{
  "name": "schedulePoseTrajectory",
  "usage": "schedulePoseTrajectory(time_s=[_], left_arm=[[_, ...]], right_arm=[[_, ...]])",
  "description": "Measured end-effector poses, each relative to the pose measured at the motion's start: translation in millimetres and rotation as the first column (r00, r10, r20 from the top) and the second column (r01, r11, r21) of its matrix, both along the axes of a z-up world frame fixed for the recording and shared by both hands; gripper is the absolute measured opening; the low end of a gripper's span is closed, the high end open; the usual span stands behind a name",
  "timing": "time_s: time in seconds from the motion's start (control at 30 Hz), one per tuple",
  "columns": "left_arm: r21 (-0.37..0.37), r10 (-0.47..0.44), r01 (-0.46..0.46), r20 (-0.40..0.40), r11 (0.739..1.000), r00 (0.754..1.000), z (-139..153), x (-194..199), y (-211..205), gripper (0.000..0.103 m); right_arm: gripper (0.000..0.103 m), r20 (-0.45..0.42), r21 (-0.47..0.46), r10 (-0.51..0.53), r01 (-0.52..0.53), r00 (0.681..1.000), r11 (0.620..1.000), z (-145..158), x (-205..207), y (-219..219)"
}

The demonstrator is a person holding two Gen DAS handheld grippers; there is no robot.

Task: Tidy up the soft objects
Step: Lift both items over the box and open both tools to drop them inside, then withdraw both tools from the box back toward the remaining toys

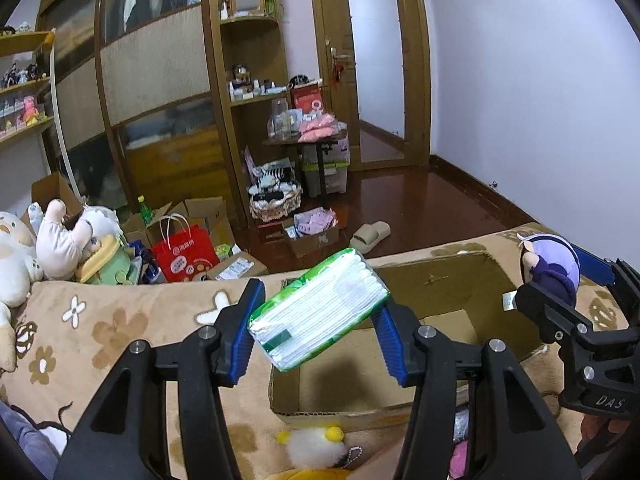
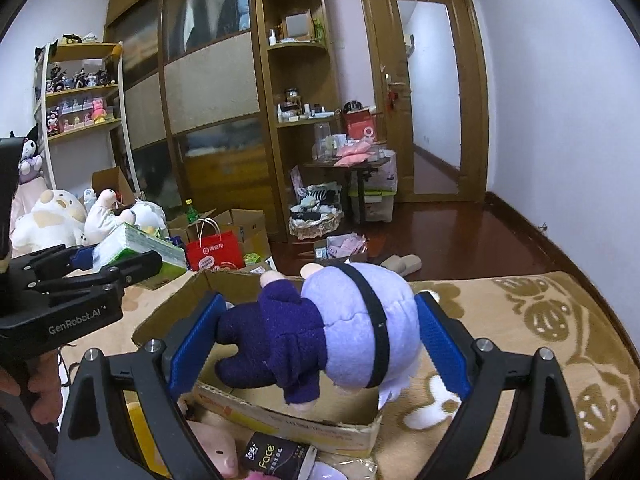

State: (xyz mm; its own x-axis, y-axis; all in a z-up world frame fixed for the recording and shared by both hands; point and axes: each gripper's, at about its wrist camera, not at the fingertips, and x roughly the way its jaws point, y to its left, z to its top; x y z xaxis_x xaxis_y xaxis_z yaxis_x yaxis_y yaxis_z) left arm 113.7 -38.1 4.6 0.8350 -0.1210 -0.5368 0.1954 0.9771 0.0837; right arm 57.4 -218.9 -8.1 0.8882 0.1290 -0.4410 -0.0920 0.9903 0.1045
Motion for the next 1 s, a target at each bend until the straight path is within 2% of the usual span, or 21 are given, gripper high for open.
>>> schedulePoseTrajectory(time_s=[0.33, 0.43, 0.57, 0.73, 0.8, 1.0], left_arm=[[0.006, -0.002, 0.003, -0.114, 1.0, 0.994, -34, 27, -2, 0.055], [0.022, 0.013, -0.01, -0.117, 1.0, 0.993, -35, 27, -4, 0.074], [0.018, 0.031, -0.029, -0.099, 0.999, 0.995, -31, 21, 0, 0.086], [0.019, 0.049, -0.047, -0.104, 0.999, 0.993, -28, 20, 6, 0.088], [0.026, 0.06, -0.058, -0.102, 0.998, 0.993, -28, 18, 8, 0.094], [0.034, 0.08, -0.077, -0.096, 0.996, 0.992, -25, 15, 15, 0.095]], right_arm=[[0.101, -0.082, -0.015, 0.011, -0.012, 0.997, 1.0, -30, 19, 1], [0.103, -0.079, -0.015, 0.013, -0.015, 0.997, 1.0, -30, 19, 0], [0.103, -0.085, -0.007, 0.023, -0.023, 0.996, 1.0, -30, 16, -1], [0.103, -0.086, 0.008, 0.016, -0.015, 0.996, 1.0, -28, 16, -2], [0.103, -0.087, 0.014, 0.018, -0.017, 0.996, 1.0, -28, 14, -3], [0.103, -0.07, 0.018, 0.033, -0.032, 0.997, 0.999, -26, 8, -3]])
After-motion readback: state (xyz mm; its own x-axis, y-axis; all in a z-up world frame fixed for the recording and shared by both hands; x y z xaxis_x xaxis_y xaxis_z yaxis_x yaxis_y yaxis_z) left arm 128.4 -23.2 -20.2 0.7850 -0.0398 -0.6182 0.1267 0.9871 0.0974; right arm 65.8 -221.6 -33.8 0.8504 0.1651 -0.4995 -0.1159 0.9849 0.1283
